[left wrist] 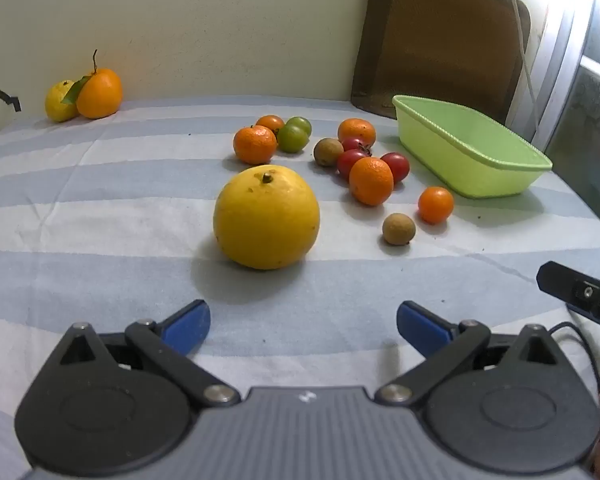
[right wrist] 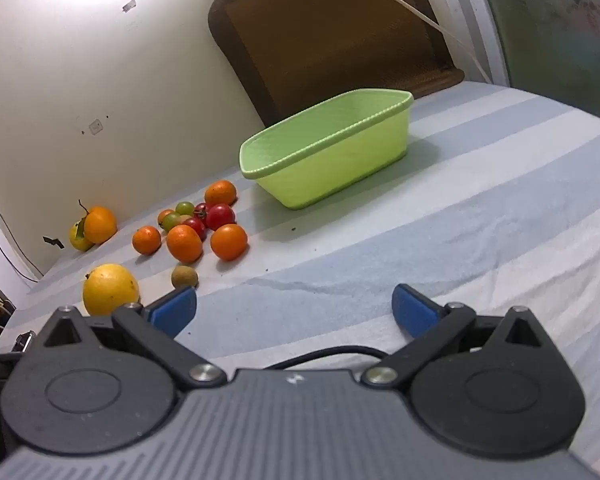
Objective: Organize fruits
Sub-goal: 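Grasp the yellow grapefruit with the left gripper, then carry the grapefruit into the green basin and open the left gripper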
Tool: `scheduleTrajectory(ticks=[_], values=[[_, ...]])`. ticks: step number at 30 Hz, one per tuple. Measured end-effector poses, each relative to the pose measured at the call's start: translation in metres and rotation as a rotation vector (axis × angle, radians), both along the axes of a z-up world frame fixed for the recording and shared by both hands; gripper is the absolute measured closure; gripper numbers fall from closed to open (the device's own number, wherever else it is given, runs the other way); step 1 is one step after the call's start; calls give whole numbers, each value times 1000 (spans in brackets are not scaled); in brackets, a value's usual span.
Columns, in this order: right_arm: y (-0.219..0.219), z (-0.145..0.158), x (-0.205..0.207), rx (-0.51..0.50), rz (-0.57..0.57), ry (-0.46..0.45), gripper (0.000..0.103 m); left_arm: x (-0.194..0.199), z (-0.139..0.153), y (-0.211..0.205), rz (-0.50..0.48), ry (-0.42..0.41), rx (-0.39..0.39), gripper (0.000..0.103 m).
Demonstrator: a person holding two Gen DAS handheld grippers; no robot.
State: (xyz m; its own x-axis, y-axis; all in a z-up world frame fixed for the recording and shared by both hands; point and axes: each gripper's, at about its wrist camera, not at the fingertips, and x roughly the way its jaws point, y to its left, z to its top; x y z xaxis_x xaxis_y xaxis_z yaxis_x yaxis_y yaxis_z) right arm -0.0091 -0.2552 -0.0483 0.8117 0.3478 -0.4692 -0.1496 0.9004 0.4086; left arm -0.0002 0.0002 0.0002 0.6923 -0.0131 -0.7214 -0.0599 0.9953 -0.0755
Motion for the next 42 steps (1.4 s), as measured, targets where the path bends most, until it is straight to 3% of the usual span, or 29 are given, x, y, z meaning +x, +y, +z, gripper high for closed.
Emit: scheduleTrajectory(ticks=[3, 6, 9, 13, 18, 20, 24, 27, 29, 30, 32, 37, 42], values=[[1, 10, -12, -39, 4, -99, 0, -5, 2, 6, -19, -33, -55, 0], [1, 18, -7, -89, 54, -133, 0, -11, 3, 7, -70, -65, -70, 0], [24, 30, -9, -224, 163, -227, 12, -14, 10, 21, -132, -52, -65, 0], [59, 41, -6, -344, 356, -309, 26, -23, 30, 56, -88, -178, -50, 3], [114, 41, 12, -448, 639, -339, 29, -2, 47, 86, -114, -197, -221, 15], [130, 39, 23, -453, 695, -314, 28, 12, 44, 83, -147, -187, -231, 22], [160, 28, 42, -476, 765, -297, 28, 32, 29, 75, -180, -143, -257, 22], [174, 19, 49, -486, 793, -278, 28, 39, 15, 76, -185, -99, -260, 39], [179, 17, 56, -480, 807, -252, 31, 39, 11, 78, -183, -88, -290, 41], [179, 16, 55, -482, 796, -258, 37, 39, 12, 77, -178, -84, -283, 41], [171, 21, 50, -454, 777, -264, 37, 38, 20, 70, -180, -88, -259, 42], [115, 56, 57, -440, 628, -340, 37, 63, 58, 22, -292, -164, -207, 42], [45, 77, 89, -483, 425, -315, 37, 130, 73, -54, -433, -193, -234, 41]])
